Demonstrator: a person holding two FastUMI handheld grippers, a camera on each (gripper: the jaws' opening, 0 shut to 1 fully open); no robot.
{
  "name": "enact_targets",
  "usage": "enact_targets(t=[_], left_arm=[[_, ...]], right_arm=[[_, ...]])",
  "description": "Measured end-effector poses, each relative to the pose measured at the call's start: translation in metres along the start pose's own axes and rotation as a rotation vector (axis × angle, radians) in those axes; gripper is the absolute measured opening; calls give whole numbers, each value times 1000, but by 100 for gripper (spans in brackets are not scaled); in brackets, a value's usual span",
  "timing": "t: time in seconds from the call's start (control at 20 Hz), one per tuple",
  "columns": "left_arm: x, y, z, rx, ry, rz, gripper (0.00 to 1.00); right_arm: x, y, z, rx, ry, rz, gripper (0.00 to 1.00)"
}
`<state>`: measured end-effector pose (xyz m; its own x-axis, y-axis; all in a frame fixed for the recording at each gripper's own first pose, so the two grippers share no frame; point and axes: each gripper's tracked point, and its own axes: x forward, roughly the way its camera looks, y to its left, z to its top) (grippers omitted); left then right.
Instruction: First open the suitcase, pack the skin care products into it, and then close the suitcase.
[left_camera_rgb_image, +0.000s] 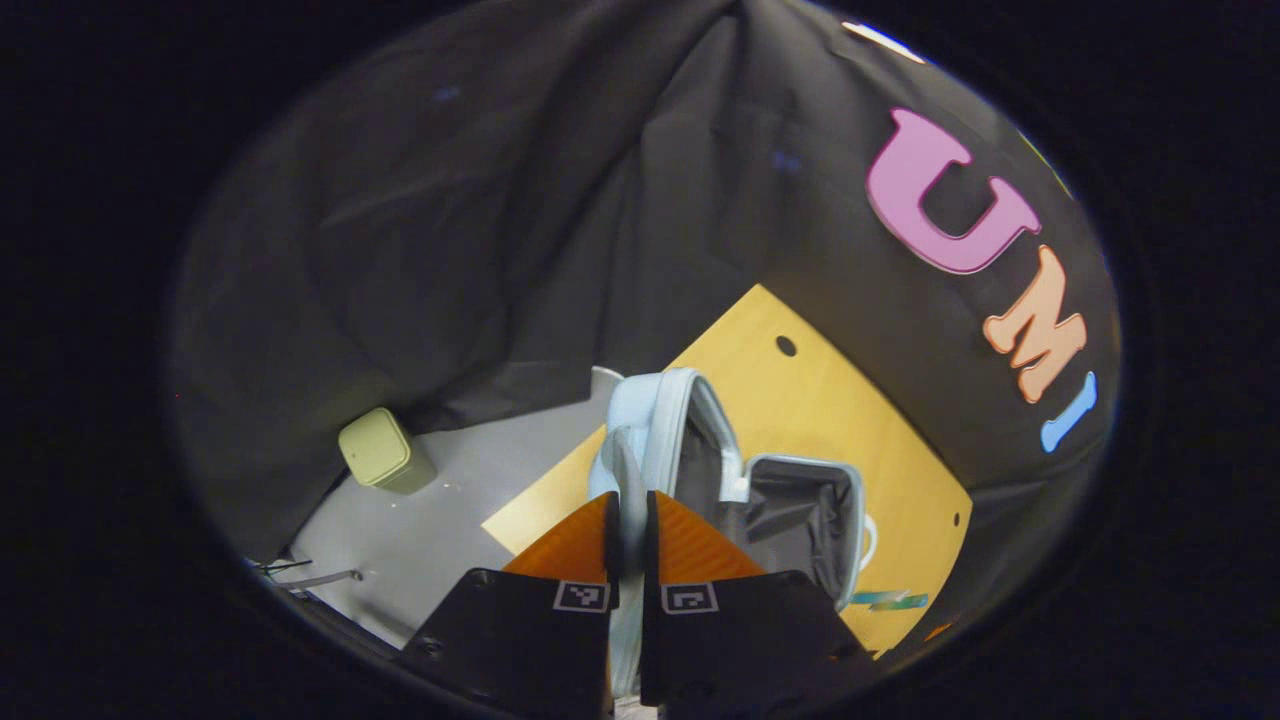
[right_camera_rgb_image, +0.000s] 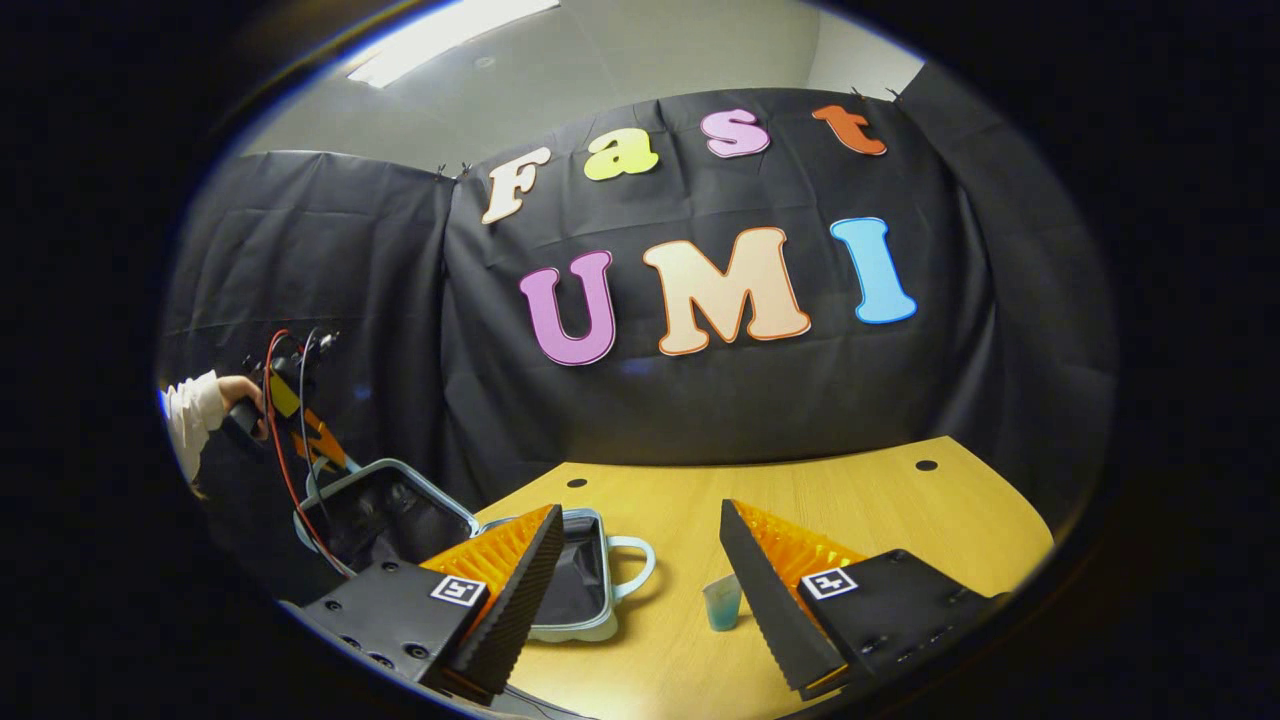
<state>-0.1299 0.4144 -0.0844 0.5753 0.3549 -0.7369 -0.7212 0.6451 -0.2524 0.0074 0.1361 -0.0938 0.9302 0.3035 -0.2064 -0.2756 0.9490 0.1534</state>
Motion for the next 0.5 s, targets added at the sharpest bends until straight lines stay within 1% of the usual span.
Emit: enact_targets(t=[0.1, 0.25, 0.35, 0.5], left_arm=[[14, 25, -14, -14, 35, 31, 5], [36, 53, -36, -36, 86, 54, 5], [54, 65, -51, -43, 110, 60, 5], [81, 69, -65, -59, 136, 52, 5]], right_arm=[[-3, 5, -2, -5, -7, -18, 98], [-2, 9, -4, -5, -5, -42, 98], [-4, 11, -7, -11, -5, -58, 98], [-5, 14, -11, -32, 2, -78, 98]])
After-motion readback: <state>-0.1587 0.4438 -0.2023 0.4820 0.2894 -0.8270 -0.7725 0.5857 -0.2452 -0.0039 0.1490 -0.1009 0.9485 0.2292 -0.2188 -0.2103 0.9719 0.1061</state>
